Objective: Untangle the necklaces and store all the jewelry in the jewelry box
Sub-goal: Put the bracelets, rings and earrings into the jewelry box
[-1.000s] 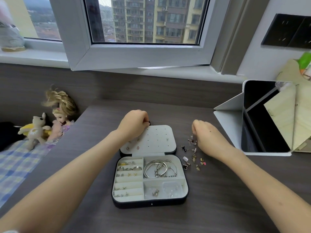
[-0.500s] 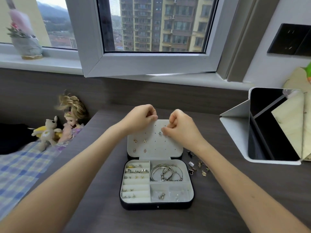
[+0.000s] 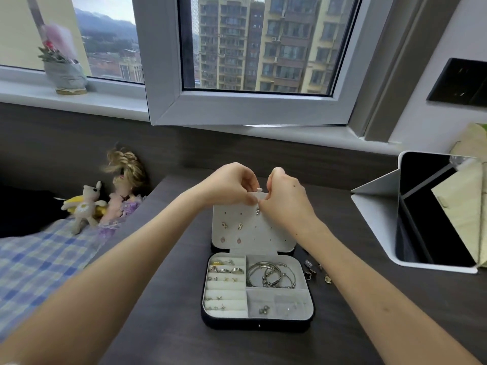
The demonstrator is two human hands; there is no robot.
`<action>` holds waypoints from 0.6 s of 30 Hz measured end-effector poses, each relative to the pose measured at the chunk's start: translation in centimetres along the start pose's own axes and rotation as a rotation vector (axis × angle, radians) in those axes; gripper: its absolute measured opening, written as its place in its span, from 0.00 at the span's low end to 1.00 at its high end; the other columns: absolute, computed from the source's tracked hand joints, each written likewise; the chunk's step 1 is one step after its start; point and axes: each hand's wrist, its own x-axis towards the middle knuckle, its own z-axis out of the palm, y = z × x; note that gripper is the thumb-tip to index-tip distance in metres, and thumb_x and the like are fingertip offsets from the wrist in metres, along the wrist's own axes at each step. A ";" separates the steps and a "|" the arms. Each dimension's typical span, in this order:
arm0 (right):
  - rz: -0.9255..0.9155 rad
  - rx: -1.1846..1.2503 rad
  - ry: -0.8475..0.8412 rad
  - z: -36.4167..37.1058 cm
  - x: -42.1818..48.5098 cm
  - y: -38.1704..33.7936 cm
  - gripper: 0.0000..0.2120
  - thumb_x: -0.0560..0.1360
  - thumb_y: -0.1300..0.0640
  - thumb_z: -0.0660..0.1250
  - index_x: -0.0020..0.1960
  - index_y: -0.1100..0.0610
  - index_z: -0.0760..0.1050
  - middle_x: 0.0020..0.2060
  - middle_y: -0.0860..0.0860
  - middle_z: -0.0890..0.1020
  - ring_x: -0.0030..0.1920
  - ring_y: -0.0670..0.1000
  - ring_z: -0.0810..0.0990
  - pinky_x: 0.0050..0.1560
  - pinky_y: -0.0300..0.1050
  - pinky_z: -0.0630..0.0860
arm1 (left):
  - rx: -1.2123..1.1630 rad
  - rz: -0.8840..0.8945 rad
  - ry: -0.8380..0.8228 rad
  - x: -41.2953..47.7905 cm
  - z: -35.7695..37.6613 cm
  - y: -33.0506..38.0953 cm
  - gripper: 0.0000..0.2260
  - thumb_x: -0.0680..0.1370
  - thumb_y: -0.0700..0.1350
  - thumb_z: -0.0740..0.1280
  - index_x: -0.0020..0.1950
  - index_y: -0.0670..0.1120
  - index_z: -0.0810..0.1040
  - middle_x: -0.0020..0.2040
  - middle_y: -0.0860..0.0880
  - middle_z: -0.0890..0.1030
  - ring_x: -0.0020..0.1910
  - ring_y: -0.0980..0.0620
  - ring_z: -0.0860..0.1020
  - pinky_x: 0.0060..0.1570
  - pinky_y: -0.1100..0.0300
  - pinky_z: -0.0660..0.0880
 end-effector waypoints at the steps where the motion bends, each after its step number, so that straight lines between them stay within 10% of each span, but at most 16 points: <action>1: 0.006 -0.025 0.010 -0.1 -0.1 -0.3 0.09 0.75 0.62 0.64 0.49 0.59 0.63 0.43 0.53 0.73 0.44 0.55 0.71 0.39 0.44 0.66 | -0.003 0.001 0.007 -0.1 0.1 0.0 0.04 0.70 0.39 0.73 0.43 0.44 0.81 0.40 0.49 0.83 0.38 0.55 0.78 0.43 0.60 0.76; 18: -0.078 0.079 0.469 4.2 -2.7 -0.6 0.08 0.76 0.65 0.59 0.49 0.56 0.61 0.33 0.48 0.69 0.35 0.51 0.67 0.34 0.42 0.58 | 0.010 -0.056 0.103 -1.0 0.3 -0.1 0.07 0.70 0.46 0.75 0.43 0.44 0.81 0.39 0.52 0.81 0.37 0.56 0.77 0.38 0.64 0.74</action>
